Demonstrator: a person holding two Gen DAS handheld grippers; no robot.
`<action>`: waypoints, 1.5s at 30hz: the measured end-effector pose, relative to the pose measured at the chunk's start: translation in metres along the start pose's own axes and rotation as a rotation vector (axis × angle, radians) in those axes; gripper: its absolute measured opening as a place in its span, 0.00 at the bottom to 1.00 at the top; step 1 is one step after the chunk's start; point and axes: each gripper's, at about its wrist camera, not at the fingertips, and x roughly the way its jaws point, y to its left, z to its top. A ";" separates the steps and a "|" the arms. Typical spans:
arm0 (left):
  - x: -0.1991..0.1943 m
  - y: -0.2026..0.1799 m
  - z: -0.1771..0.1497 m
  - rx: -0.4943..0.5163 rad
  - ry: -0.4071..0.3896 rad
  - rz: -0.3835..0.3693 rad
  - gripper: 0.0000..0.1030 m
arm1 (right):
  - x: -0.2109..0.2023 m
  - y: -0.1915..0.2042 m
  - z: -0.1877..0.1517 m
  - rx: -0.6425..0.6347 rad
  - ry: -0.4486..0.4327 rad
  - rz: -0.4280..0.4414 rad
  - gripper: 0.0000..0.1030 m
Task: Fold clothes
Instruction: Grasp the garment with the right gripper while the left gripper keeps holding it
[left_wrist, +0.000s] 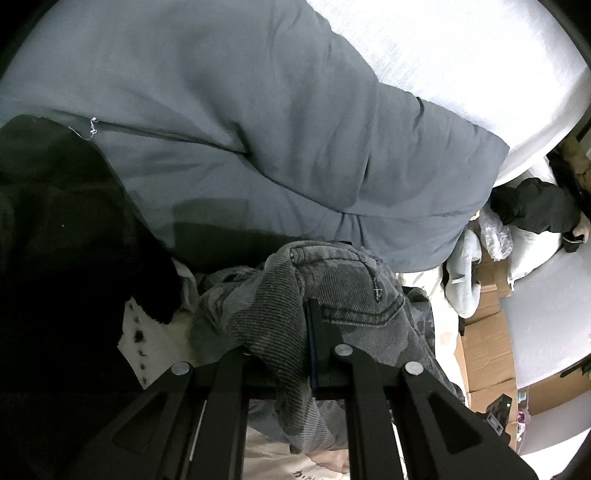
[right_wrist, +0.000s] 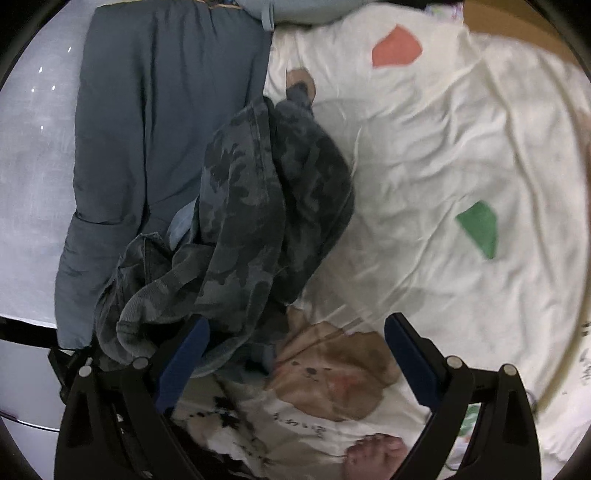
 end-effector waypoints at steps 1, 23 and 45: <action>0.000 -0.001 0.001 0.003 0.002 0.003 0.08 | 0.004 -0.001 0.000 0.012 0.010 0.010 0.94; 0.004 0.002 -0.003 0.044 -0.015 0.005 0.08 | 0.079 0.010 0.035 0.055 0.087 0.127 0.96; 0.011 0.005 -0.004 0.050 -0.026 0.000 0.08 | 0.106 -0.002 0.071 0.082 0.106 0.251 0.89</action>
